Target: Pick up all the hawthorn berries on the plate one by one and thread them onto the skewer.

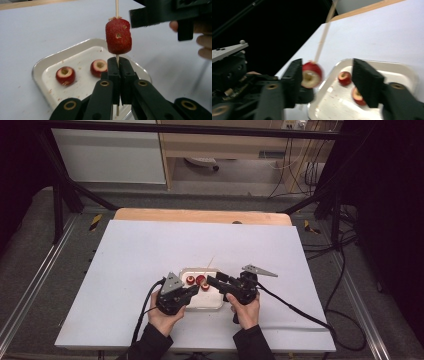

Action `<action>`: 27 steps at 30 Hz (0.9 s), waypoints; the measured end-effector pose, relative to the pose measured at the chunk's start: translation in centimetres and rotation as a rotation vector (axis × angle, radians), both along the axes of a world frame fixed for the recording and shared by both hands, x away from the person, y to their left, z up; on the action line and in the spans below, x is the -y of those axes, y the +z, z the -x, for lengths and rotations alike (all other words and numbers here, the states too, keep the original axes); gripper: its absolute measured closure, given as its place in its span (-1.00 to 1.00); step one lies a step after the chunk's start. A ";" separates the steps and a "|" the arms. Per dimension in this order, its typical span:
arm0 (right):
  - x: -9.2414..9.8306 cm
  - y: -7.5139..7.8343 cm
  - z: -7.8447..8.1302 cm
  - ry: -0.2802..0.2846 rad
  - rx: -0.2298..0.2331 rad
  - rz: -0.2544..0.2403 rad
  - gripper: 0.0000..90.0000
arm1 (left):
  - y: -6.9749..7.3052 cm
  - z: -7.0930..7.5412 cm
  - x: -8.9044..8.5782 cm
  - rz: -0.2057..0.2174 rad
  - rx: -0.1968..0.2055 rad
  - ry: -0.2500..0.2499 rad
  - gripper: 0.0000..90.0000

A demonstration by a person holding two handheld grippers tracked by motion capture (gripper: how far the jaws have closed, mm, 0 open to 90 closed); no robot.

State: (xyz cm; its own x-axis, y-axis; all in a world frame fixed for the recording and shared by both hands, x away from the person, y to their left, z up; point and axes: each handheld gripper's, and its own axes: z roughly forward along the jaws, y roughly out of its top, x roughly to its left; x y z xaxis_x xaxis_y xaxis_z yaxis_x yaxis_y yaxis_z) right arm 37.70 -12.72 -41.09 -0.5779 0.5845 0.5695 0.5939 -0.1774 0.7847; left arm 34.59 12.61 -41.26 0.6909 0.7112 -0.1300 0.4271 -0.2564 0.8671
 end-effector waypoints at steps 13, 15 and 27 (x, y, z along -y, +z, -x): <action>0.8 0.1 -1.0 0.124 0.003 0.406 -0.70 | -1.2 1.7 -6.0 -0.089 -0.035 -0.010 0.96; 0.2 0.5 -1.5 0.157 -0.006 0.455 -0.69 | -1.4 1.8 -6.8 -0.101 -0.039 -0.009 0.96; -4.6 1.6 -4.8 0.316 -0.067 0.790 -0.44 | -2.3 1.8 -8.8 -0.107 -0.067 -0.001 0.96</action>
